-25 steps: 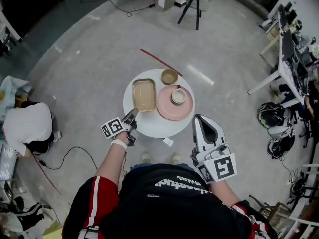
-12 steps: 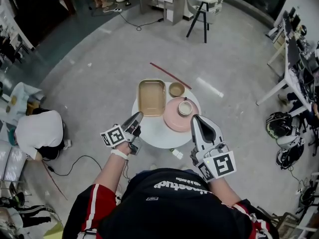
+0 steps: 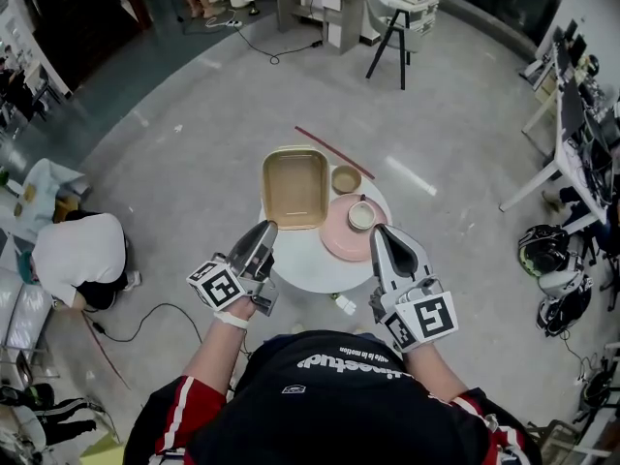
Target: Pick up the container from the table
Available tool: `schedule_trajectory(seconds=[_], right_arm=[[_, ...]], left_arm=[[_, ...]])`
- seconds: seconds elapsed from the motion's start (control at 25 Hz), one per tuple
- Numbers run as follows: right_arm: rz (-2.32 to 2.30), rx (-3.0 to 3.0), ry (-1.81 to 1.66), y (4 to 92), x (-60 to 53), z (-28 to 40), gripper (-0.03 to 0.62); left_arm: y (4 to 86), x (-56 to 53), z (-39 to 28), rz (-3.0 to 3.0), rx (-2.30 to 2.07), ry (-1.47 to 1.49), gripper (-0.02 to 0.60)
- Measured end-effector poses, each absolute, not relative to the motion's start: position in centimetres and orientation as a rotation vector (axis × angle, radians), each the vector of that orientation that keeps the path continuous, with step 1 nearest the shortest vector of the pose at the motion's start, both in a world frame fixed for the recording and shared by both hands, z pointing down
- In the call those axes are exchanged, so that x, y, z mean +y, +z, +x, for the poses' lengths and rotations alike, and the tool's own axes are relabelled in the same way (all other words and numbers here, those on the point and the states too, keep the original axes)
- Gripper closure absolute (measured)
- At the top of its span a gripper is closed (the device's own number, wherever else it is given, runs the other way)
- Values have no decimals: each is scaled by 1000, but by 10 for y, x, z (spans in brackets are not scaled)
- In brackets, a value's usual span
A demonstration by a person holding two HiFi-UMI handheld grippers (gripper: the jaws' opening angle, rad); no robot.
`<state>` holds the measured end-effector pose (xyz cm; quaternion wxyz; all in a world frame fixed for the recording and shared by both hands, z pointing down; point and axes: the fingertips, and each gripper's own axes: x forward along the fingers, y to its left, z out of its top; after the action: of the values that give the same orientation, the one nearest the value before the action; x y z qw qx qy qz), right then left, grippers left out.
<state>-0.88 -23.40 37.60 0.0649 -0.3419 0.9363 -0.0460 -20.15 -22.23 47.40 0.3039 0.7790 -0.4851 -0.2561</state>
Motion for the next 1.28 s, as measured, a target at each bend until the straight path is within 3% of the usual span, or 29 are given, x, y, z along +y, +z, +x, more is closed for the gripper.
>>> schedule_trajectory(seconds=[0.44, 1.28], right_arm=[[-1012, 2840, -171, 382, -230, -8, 579], [-1059, 2879, -198, 401, -227, -16, 579]], left_arm=[[408, -195, -191, 2267, -1591, -543, 525], [414, -187, -195, 2302, -1924, -216, 526]])
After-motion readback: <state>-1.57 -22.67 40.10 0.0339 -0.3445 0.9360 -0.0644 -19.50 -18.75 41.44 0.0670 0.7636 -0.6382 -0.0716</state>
